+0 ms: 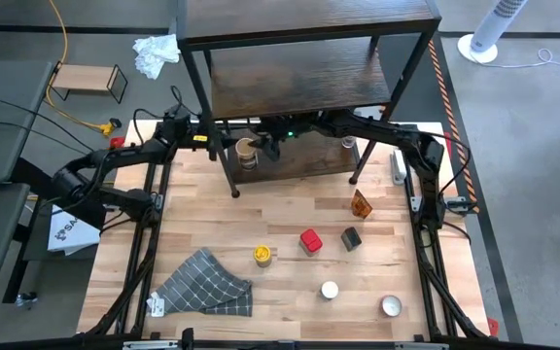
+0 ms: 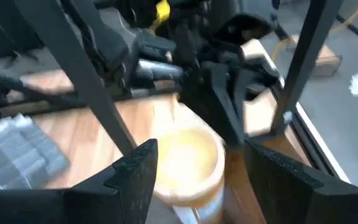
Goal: Shelf spices
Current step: Remove the gold seasoning bottle from the shelf
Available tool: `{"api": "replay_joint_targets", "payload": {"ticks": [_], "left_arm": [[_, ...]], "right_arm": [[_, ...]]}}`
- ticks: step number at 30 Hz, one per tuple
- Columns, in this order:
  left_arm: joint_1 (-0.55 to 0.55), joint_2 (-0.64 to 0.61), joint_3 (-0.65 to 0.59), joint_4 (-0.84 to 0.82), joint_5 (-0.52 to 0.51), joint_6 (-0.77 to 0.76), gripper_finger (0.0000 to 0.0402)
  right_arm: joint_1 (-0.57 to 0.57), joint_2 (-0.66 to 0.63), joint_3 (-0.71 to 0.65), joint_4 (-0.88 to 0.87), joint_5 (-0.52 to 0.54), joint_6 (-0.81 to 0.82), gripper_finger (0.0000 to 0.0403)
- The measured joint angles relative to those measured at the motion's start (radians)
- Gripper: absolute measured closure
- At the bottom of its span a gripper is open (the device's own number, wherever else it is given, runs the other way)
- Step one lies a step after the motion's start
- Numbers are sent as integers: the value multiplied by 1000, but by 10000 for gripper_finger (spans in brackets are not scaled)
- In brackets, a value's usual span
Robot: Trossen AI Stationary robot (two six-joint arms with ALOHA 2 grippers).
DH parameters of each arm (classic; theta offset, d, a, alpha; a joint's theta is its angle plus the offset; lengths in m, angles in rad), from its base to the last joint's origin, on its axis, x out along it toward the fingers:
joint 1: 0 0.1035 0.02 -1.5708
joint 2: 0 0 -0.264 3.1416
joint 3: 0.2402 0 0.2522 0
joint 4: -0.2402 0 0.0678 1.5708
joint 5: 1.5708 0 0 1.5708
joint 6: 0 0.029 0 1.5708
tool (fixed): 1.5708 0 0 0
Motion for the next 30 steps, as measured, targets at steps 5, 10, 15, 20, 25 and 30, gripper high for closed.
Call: {"api": "replay_joint_targets", "payload": {"ticks": [5, 10, 15, 20, 25, 30], "left_arm": [[3, -52, -2, -208, -7, 150, 401], [5, -59, -2, -167, -7, 140, 401], [16, -59, -1, -158, -4, 131, 401], [19, -59, -1, -159, 2, 131, 401], [35, -59, -1, -154, 4, 123, 401], [58, -59, -1, -149, 4, 131, 401]], "right_arm": [[65, -21, 27, -214, 72, -62, 171], [123, -31, 54, -346, 169, -33, 171], [152, -31, 44, -325, 204, 160, 171], [201, -39, -64, -154, 343, 394, 170], [302, -35, -154, -56, 502, 484, 170], [357, -44, -177, 0, 776, 441, 170]]}}
